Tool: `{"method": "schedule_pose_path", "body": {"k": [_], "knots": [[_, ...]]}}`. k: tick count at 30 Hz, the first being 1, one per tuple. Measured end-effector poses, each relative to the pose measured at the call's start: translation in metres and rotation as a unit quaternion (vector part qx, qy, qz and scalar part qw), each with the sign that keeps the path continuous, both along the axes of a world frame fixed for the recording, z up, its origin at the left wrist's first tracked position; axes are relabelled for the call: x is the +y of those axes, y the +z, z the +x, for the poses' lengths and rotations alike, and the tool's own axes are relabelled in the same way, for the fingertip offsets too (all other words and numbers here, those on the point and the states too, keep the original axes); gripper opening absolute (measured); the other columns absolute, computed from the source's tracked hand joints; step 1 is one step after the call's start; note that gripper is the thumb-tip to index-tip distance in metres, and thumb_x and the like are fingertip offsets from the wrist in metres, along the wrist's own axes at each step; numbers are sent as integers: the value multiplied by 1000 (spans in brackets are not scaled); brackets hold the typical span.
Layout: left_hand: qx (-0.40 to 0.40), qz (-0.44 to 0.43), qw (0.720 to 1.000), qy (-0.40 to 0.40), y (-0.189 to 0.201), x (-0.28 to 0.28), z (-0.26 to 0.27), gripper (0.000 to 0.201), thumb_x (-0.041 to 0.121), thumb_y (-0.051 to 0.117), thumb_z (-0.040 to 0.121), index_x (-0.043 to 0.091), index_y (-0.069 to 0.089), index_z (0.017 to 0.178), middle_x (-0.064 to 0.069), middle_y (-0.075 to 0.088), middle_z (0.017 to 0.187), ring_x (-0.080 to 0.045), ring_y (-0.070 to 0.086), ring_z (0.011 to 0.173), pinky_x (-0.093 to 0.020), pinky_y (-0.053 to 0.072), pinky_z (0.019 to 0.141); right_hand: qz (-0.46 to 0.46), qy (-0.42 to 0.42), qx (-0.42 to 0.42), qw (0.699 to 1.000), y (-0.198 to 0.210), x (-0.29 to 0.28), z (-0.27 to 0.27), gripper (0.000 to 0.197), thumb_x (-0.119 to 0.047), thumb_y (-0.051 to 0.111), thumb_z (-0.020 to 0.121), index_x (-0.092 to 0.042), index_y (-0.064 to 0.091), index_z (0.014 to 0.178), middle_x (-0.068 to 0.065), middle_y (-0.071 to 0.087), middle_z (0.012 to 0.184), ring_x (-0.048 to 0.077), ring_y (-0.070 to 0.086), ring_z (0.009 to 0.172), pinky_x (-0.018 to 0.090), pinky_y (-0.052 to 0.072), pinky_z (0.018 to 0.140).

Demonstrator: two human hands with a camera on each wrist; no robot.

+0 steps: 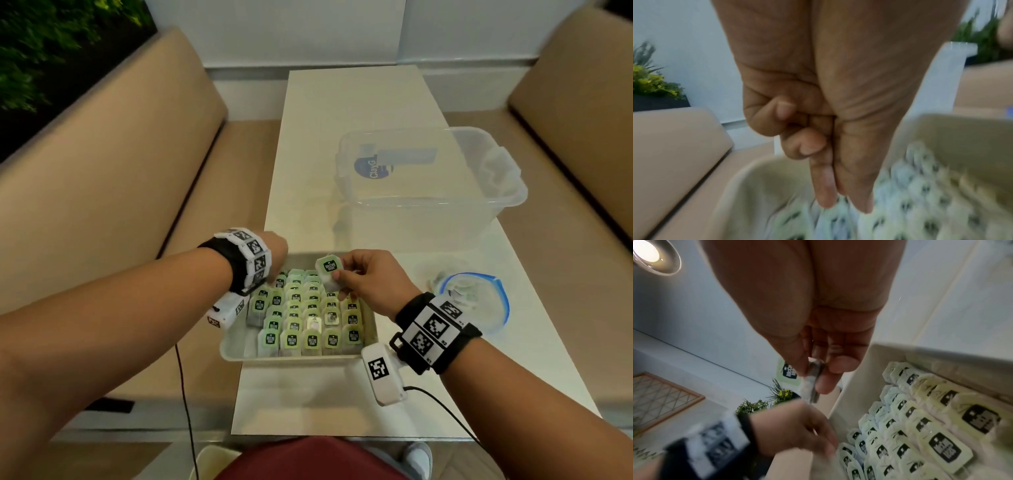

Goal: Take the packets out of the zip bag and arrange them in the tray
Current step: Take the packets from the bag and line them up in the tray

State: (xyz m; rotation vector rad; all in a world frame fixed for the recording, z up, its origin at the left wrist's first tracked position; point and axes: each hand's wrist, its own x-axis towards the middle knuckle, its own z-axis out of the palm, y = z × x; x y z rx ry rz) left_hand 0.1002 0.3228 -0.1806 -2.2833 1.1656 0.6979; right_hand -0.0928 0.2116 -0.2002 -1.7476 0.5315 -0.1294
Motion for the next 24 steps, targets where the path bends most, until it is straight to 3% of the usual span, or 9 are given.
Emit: {"method": "schedule_pose_path", "body": {"k": [2, 5, 7, 9, 13, 17, 20, 22, 24], "knots": [[28, -82, 996, -14, 18, 1, 4, 15, 31, 76, 81, 19, 75, 90, 8, 69, 82, -11, 65, 77, -26, 53, 71, 5, 5, 3, 1000, -1, 2, 4, 6, -9, 67, 92, -5, 70, 96, 10, 75, 80, 17, 69, 62, 30, 55, 58], [123, -179, 976, -10, 48, 6, 5, 22, 31, 80, 78, 28, 74, 98, 14, 71, 88, -3, 63, 80, -18, 42, 69, -2, 17, 13, 1000, -2, 6, 11, 9, -9, 65, 93, -5, 71, 99, 4, 73, 74, 10, 65, 58, 25, 53, 58], [168, -207, 964, -7, 67, 9, -2, 26, 36, 80, 76, 32, 72, 100, 15, 73, 89, 7, 61, 74, -14, 39, 66, 5, 29, 8, 1000, -1, 9, 16, 10, -8, 64, 94, -7, 71, 100, 8, 75, 79, 12, 66, 60, 29, 56, 62], [159, -226, 961, -24, 70, 9, -11, 24, 41, 78, 78, 32, 72, 99, 14, 72, 89, 8, 59, 70, -12, 37, 62, 15, 37, 0, 999, 0, 11, 20, 7, -7, 64, 93, -10, 70, 96, 12, 76, 84, 18, 68, 65, 33, 58, 67], [74, -236, 967, -67, 69, 4, -23, 17, 38, 73, 83, 26, 73, 96, 8, 71, 87, -6, 58, 73, -20, 37, 62, 29, 46, -19, 998, 6, 14, 23, 3, -3, 67, 91, -1, 65, 93, 10, 74, 78, 17, 69, 64, 29, 59, 64], [25, -230, 970, -78, 72, 7, -24, 12, 33, 71, 86, 24, 71, 94, 11, 63, 78, -7, 54, 73, -14, 31, 54, 18, 31, -13, 999, 5, 11, 23, 9, -6, 72, 87, -9, 64, 91, 9, 71, 82, 21, 70, 65, 39, 61, 67], [-31, -193, 979, -59, 66, 16, -20, 7, 28, 70, 87, 25, 70, 93, 15, 61, 77, -7, 53, 73, -18, 37, 59, -122, 5, 8, 992, -3, -2, 21, 12, -19, 74, 86, -19, 65, 94, -5, 68, 86, 17, 68, 73, 34, 58, 71], [-44, -115, 991, -49, 56, 24, -19, 8, 22, 69, 88, 23, 71, 95, 11, 64, 86, -11, 57, 77, -23, 43, 67, -207, -10, 38, 978, -8, -12, 17, 15, -22, 73, 86, -19, 65, 99, -8, 65, 91, 14, 62, 82, 26, 49, 75], [-40, -10, 998, -52, 38, 30, -20, 11, 17, 68, 88, 19, 73, 97, 5, 67, 92, -16, 60, 81, -25, 45, 69, -264, -18, 88, 960, -13, -21, 13, 24, -24, 70, 87, -18, 63, 109, -2, 60, 103, 18, 59, 92, 25, 43, 79]]}}
